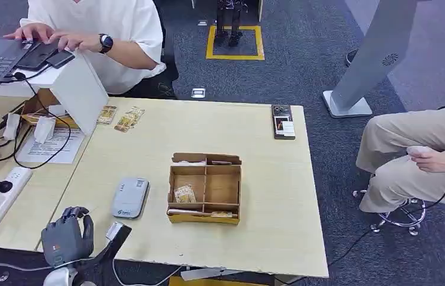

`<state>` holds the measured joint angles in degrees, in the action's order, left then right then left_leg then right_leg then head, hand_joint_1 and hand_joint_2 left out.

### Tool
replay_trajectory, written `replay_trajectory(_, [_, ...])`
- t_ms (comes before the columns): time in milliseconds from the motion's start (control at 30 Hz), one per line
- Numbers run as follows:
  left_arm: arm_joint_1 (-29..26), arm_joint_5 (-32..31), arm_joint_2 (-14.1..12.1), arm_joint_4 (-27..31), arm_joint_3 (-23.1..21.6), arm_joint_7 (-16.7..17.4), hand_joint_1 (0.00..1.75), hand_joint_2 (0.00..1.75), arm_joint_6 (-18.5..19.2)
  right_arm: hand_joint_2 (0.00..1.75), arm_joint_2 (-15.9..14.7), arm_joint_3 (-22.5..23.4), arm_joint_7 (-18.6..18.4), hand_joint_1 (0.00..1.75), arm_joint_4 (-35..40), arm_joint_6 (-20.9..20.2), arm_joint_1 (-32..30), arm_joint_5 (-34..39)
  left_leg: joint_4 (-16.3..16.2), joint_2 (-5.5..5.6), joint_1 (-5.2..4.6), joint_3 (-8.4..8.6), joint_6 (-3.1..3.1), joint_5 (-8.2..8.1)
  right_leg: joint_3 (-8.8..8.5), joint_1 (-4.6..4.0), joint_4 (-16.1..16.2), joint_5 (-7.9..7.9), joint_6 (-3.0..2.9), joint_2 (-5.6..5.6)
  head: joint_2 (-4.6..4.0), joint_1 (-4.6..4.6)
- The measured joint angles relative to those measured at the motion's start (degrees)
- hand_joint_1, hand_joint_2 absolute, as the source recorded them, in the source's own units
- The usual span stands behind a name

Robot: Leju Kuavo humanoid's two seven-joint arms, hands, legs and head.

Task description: Pass the card to the sensor for recognition and then transmit it.

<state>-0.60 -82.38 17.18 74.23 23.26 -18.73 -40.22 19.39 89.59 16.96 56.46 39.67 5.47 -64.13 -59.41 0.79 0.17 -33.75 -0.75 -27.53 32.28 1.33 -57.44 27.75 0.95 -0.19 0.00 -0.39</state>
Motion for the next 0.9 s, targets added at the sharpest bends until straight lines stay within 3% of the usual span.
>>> replay_trajectory(200, [0.2,2.3,0.0,0.0,-1.9,-1.7,1.75,1.75,0.0,1.75,0.0,0.0,0.9,0.0,-0.1,0.0,0.0,0.1,0.0,0.0,0.0,0.0,0.0,0.0,0.0,0.0,0.0,0.0,0.0,-0.01,0.02,0.0])
replay_trajectory(533, [0.8,1.6,0.0,-0.7,-6.8,0.6,1.75,1.75,0.0,1.75,0.0,0.0,1.7,0.0,-0.4,0.0,0.0,0.5,0.0,0.0,0.0,0.0,0.0,0.0,-0.01,0.0,0.0,0.0,0.0,0.0,0.02,0.0])
replay_trajectory(900, [0.8,0.3,-0.2,-2.4,-8.1,1.5,1.75,1.75,0.0,1.75,0.0,0.0,2.4,0.0,-0.9,0.0,0.0,0.6,0.0,0.0,0.0,-0.01,0.0,0.0,-0.01,0.0,0.0,0.0,0.0,0.0,0.0,0.0])
